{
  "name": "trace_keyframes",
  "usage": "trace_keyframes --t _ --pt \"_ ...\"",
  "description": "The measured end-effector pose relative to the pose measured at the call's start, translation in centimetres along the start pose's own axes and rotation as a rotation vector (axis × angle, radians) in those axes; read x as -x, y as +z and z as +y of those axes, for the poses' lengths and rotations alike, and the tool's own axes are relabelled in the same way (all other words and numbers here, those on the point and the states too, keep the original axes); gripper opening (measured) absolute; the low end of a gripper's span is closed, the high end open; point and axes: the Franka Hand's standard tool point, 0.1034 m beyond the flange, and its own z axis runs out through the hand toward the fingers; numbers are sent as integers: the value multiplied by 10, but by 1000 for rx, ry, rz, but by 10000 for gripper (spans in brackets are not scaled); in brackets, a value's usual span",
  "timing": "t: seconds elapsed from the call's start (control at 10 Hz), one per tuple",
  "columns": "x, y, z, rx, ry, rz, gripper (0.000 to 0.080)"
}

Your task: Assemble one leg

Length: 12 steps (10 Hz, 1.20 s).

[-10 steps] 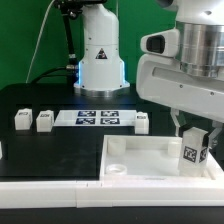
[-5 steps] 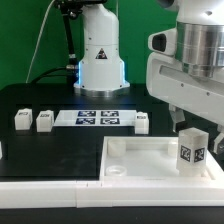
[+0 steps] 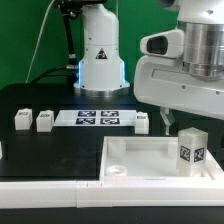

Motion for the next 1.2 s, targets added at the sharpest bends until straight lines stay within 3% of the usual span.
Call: trace_keyframes --t 0.4,0.9,1.2 --pt "-1 2 3 5 -354 -1 649" --pt "-3 2 8 40 -841 0 649" --pt "-4 2 10 43 -902 -1 640"
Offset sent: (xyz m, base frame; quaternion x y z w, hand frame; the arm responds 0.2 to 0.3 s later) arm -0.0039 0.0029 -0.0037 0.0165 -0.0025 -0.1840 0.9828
